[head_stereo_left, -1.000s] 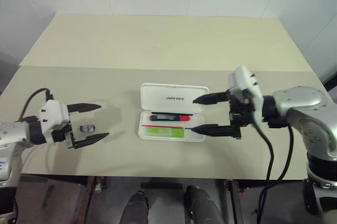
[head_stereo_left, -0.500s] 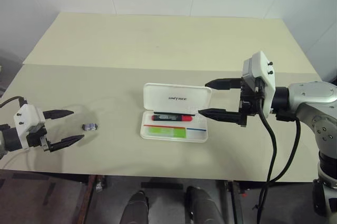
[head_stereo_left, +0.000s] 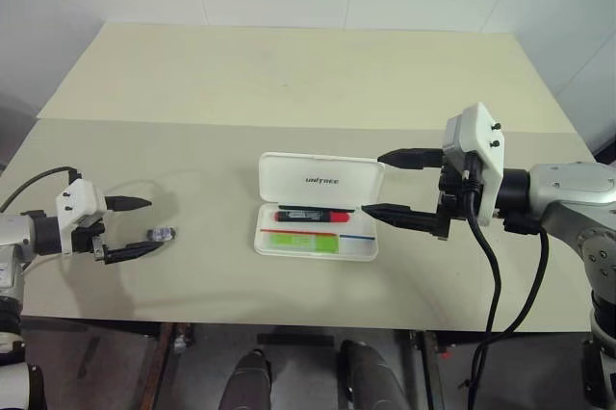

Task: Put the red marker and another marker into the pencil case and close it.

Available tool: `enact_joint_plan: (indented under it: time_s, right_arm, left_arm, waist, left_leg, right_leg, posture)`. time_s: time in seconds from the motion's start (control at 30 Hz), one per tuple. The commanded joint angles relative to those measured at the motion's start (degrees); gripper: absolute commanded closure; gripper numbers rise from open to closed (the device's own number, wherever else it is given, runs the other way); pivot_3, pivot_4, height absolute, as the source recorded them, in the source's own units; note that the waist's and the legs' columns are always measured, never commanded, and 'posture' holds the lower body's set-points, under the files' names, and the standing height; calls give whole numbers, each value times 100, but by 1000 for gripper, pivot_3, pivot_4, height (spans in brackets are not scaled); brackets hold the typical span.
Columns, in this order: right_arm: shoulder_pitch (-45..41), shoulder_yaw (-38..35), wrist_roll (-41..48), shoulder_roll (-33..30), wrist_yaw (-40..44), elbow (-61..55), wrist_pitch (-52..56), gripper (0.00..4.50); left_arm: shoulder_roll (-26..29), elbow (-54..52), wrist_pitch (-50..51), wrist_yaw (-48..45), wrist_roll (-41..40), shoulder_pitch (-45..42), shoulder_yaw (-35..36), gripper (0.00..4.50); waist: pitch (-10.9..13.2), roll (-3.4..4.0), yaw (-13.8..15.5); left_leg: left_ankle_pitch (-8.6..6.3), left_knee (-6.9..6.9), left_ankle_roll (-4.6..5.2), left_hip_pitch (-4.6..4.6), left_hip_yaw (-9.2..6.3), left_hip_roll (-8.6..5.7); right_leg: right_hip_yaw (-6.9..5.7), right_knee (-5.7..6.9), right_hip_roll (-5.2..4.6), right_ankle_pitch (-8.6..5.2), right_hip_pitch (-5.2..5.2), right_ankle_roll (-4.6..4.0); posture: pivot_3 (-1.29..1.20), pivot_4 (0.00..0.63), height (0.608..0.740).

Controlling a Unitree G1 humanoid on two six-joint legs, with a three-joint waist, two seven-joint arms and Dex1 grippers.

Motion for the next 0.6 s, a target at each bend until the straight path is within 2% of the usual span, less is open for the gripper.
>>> enact_joint_plan:
  time_s: [0.03,0.17,0.27,0.6]
  right_arm:
    - [24,-284,178,-128,-164,-238,-27,38]
    - [70,-312,277,-177,-258,-269,-41,38]
    - [69,-296,330,-191,-333,-265,-65,0]
    - [0,-180,402,-200,-409,-228,-169,0]
  left_arm:
    - [109,244,-160,-162,91,-146,-52,0]
    - [125,521,-264,-217,148,-252,-99,0]
    - [96,689,-394,-220,215,-299,-139,611]
    - [-37,483,-422,-239,134,-276,-153,3915]
  waist:
    - [0,0,1]
    - [0,0,-8]
    - [0,0,-8]
    - [0,0,2]
  left_leg:
    - [0,0,0,0,0,0]
    - [0,-1,0,0,0,0]
    - [0,-1,0,1,0,0]
    - [0,0,0,0,0,0]
  right_leg:
    - [0,-1,-1,0,1,0]
    - [0,1,0,0,0,0]
    - [0,3,0,0,-1,0]
    - [0,3,-1,0,0,0]
  posture:
    - [0,150,740]
    - [0,150,740]
    - [0,150,740]
    - [0,150,740]
